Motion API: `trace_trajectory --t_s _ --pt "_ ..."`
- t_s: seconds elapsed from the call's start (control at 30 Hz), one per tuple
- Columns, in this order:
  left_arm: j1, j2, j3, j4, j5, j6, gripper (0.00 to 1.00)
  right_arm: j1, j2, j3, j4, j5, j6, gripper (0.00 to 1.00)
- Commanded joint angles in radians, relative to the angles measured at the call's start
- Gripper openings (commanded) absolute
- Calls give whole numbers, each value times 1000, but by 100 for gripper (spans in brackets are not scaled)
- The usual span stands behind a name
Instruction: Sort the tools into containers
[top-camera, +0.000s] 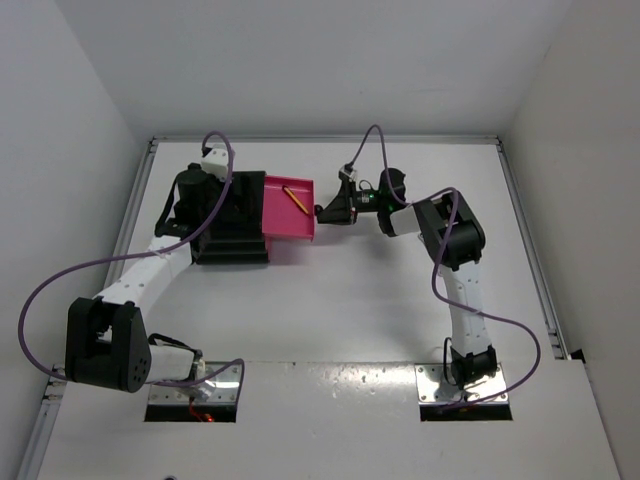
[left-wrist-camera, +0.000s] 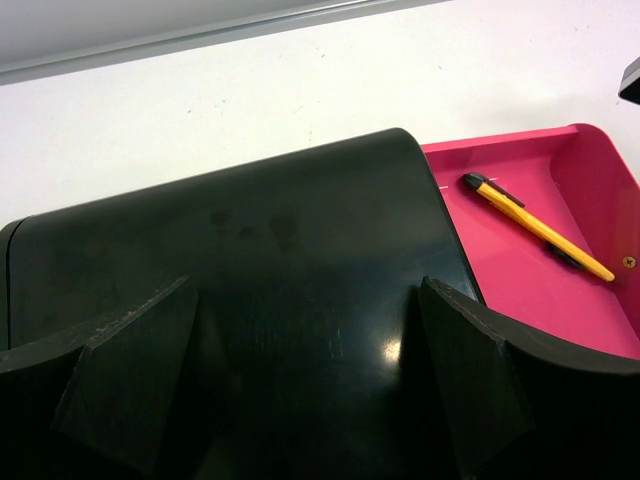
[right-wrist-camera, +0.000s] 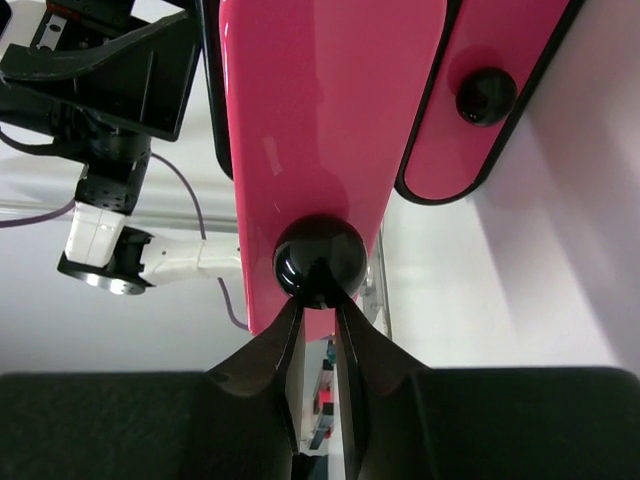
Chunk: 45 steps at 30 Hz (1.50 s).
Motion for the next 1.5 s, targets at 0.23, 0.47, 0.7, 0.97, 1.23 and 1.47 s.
trace_trajectory --t_s 0.23,0.47,0.7,0.97,1.23,1.47 --pt "12 55 -77 -253 19 -10 100 42 -61 118 6 2 -43 17" --pt "12 55 -77 -253 19 -10 100 107 -39 152 -3 -7 -43 22" --pt "12 55 -77 -253 19 -10 100 151 -16 207 -58 -7 -67 23" --pt "12 55 -77 -253 19 -10 100 188 50 316 -101 -7 -67 24" --pt "12 55 -77 -253 19 -10 100 253 107 373 -138 2 -77 25" --pt "12 46 -77 -253 28 -10 100 274 127 402 -147 2 -86 27"
